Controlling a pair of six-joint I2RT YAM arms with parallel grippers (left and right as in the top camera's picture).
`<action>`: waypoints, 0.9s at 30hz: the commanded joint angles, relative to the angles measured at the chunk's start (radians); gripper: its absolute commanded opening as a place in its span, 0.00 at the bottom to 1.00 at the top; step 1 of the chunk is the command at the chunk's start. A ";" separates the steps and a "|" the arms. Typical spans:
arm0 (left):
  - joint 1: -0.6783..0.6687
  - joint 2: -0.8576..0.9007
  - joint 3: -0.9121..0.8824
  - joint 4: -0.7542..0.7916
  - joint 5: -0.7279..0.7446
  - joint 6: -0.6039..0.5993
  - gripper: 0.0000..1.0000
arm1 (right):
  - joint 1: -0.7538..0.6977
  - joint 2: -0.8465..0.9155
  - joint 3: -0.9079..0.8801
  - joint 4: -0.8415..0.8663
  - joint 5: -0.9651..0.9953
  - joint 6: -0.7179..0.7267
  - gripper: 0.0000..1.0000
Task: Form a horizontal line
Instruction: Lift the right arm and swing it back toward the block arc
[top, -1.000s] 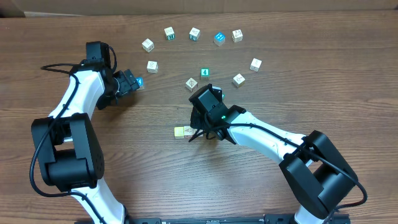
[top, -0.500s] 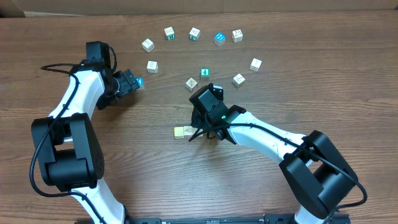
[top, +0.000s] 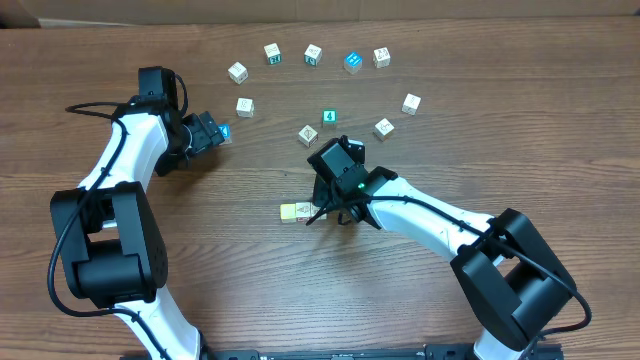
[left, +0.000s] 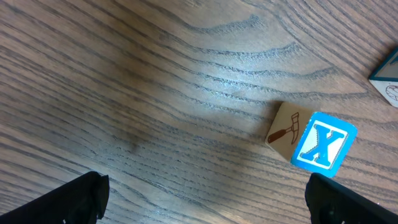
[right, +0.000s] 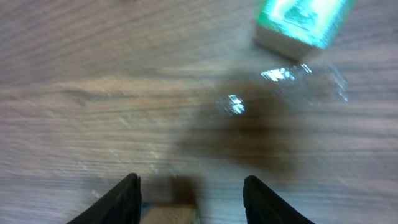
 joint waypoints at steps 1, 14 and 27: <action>-0.006 0.011 0.016 0.003 -0.007 0.001 1.00 | -0.023 0.004 0.118 -0.099 -0.012 0.000 0.49; -0.006 0.011 0.016 0.003 -0.007 0.001 0.99 | -0.236 0.004 0.740 -0.669 -0.150 -0.160 0.52; -0.006 0.011 0.016 0.003 -0.007 0.001 1.00 | -0.281 0.004 0.737 -0.696 -0.235 -0.156 0.75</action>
